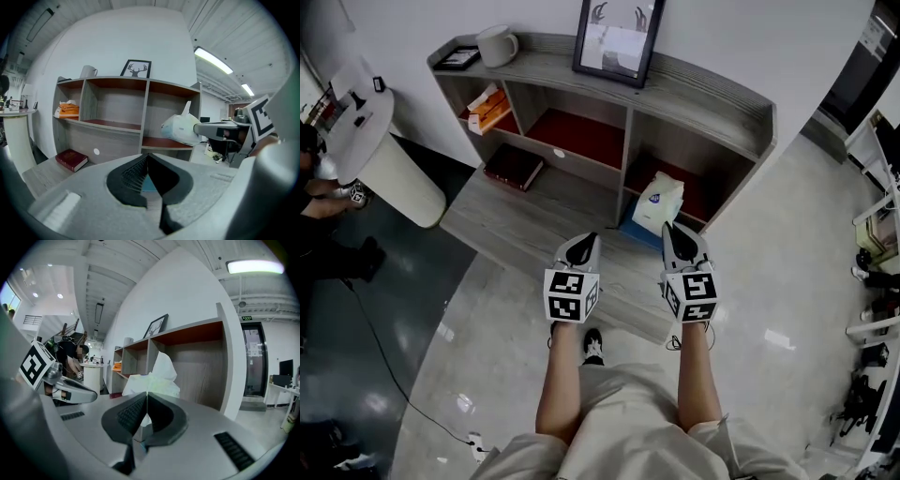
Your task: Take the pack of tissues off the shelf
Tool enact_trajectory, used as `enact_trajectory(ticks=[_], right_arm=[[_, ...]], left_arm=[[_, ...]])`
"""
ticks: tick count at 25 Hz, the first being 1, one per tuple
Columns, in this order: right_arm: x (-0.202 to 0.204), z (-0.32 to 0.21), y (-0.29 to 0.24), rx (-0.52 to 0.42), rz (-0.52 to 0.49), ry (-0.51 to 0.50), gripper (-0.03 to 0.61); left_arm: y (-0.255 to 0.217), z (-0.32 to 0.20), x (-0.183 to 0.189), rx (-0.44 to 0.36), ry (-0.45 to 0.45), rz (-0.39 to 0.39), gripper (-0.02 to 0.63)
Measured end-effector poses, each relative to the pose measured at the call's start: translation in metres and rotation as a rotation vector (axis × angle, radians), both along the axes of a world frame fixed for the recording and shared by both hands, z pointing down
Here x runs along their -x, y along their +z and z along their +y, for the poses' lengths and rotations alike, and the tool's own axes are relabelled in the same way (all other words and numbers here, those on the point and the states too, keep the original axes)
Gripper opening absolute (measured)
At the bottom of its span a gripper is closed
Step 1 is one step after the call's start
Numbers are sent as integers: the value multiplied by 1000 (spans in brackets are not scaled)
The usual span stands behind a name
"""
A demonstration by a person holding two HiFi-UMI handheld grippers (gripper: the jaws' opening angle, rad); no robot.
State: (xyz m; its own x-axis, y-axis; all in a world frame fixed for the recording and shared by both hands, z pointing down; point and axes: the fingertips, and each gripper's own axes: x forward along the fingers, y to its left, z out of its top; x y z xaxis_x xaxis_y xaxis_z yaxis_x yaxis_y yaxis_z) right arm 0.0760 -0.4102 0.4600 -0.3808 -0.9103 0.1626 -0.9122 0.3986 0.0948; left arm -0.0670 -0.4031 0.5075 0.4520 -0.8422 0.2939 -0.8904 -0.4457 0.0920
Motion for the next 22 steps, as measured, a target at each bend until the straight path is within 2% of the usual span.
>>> enact_trajectory(ticks=[8,14,22], right_arm=[[-8,49,16,34,57,-135,17],[-17,78,22,56,32,-175,17],[-25,122,38,98,37,-231,17]], left_arm=[[2,47,-34,-10,-26,6,9],[-6,80,-47,-28,-48,2,9],[-5,127,-53,-25,-113,36,9]])
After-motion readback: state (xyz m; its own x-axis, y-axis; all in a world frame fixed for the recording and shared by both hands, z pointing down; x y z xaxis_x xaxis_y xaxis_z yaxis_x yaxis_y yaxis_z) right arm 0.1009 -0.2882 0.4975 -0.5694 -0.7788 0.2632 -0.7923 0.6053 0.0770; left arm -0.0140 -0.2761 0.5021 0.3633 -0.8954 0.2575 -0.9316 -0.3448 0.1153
